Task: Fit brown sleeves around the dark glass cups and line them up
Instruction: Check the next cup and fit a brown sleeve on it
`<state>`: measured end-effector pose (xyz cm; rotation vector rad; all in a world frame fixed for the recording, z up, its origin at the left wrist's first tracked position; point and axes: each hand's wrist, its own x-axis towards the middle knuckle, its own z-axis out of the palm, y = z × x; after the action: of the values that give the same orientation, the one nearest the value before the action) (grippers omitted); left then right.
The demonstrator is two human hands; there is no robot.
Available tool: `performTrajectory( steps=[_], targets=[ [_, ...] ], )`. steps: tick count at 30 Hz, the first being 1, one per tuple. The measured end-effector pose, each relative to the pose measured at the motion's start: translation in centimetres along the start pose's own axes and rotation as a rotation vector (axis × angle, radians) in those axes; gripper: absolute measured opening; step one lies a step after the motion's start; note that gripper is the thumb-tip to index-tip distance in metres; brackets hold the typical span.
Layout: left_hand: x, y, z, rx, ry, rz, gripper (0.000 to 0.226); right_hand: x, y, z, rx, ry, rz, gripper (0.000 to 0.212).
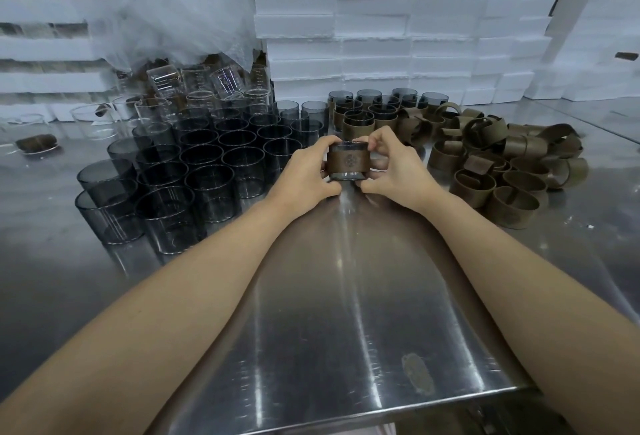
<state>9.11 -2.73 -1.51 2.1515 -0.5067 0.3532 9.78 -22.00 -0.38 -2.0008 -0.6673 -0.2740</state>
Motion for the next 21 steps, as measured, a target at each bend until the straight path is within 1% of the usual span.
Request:
performTrajectory(
  steps=[3, 13, 15, 18, 21],
  targets=[
    [-0.12, 0.24, -0.04, 0.006, -0.004, 0.0, 0.064, -0.11, -0.16, -0.04, -0.018, 0.005, -0.01, 0.053],
    [-0.32, 0.57, -0.12, 0.012, -0.003, 0.016, 0.062, -0.25, -0.39, 0.01, -0.015, -0.003, 0.009, 0.05],
    [-0.33, 0.52, -0.04, 0.008, -0.002, 0.03, 0.061, -0.22, -0.45, 0.1, 0.034, -0.01, 0.029, 0.052],
    [-0.32, 0.36, 0.08, 0.011, -0.006, 0.052, 0.061, -0.18, -0.54, 0.32, 0.198, -0.025, 0.084, 0.051],
    [-0.05, -0.03, 0.11, 0.046, -0.03, 0.058, 0.074, -0.06, -0.4, 0.43, 0.258, 0.016, 0.111, 0.044]
  ],
)
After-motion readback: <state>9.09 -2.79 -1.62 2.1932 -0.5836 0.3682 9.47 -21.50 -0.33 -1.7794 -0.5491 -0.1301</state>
